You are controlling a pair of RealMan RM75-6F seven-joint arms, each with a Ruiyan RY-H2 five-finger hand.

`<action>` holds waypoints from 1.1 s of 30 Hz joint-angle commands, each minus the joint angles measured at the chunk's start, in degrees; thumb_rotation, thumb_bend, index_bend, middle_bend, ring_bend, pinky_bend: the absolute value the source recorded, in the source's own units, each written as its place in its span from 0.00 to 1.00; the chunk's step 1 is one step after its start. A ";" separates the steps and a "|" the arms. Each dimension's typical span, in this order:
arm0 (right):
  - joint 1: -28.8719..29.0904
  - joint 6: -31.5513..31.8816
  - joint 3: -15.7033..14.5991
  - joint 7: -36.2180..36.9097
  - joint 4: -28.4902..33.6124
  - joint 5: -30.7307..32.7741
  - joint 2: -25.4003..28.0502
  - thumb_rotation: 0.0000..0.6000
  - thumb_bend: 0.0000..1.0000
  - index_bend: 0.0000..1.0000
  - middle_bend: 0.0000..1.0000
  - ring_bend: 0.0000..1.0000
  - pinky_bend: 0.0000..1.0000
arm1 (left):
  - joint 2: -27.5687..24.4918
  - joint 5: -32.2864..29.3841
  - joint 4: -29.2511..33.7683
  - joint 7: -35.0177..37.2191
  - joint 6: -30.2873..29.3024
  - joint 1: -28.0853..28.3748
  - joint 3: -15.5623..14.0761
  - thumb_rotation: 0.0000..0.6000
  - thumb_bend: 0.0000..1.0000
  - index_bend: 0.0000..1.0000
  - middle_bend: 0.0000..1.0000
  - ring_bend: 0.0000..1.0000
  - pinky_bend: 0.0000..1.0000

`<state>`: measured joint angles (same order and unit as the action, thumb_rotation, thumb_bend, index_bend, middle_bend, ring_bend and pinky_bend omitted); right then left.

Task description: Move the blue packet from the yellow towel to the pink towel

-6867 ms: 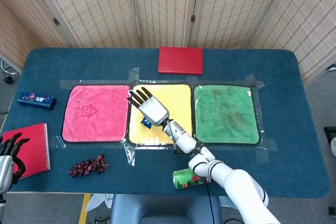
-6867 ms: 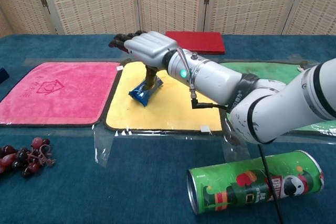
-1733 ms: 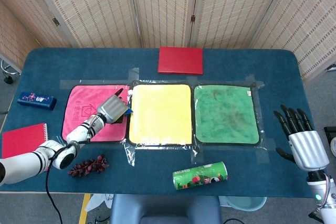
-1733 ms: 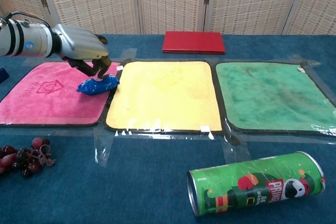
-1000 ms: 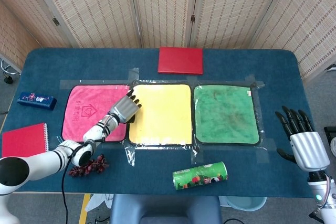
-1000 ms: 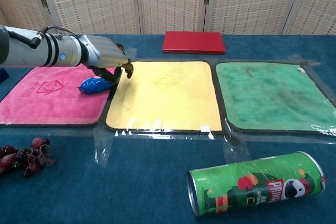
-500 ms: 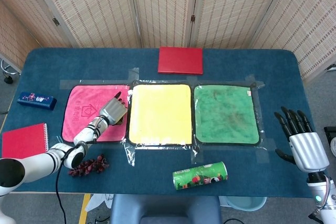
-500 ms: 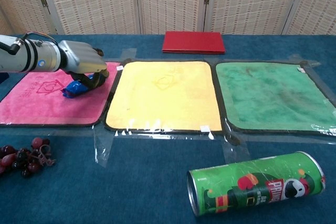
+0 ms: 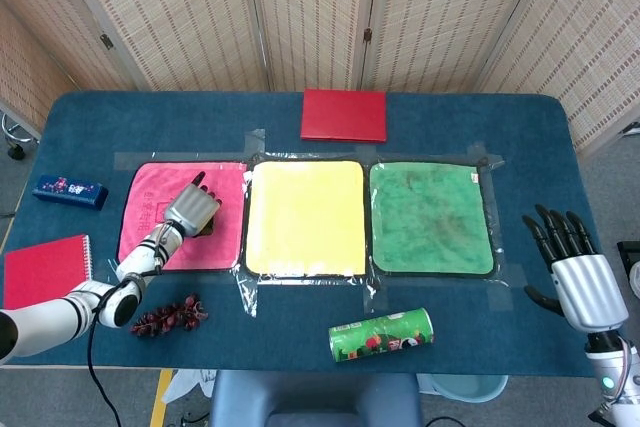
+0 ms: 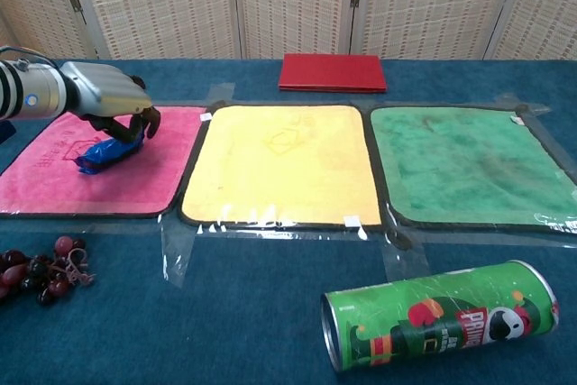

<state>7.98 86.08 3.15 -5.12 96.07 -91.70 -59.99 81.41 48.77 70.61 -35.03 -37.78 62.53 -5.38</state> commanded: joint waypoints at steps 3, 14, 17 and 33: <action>-0.37 -0.07 -0.21 1.78 -0.15 0.22 1.09 1.00 0.12 0.00 0.00 0.00 0.00 | -5.16 4.53 8.73 11.03 -8.93 -5.13 6.18 0.42 0.96 0.14 0.24 0.17 0.05; -0.55 -0.93 -0.92 9.20 -2.46 0.05 2.56 1.00 0.12 0.00 0.00 0.00 0.00 | -15.25 6.45 23.50 21.30 -26.32 -18.63 9.56 0.49 0.69 0.12 0.21 0.15 0.07; -0.53 -0.69 -0.89 10.27 -3.34 -0.26 2.21 1.00 0.13 0.00 0.00 0.00 0.00 | -16.83 7.21 25.68 23.29 -31.12 -22.87 9.42 0.49 0.59 0.12 0.20 0.14 0.06; 0.53 -1.30 -0.57 10.13 -4.10 -1.05 0.42 1.00 0.12 0.00 0.00 0.00 0.00 | -19.27 18.48 28.47 30.09 -49.56 -41.98 5.06 0.60 0.48 0.00 0.07 0.04 0.01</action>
<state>8.52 84.83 2.56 5.08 91.94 -92.81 -59.51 62.14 66.13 99.14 -5.47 -86.15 21.90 0.39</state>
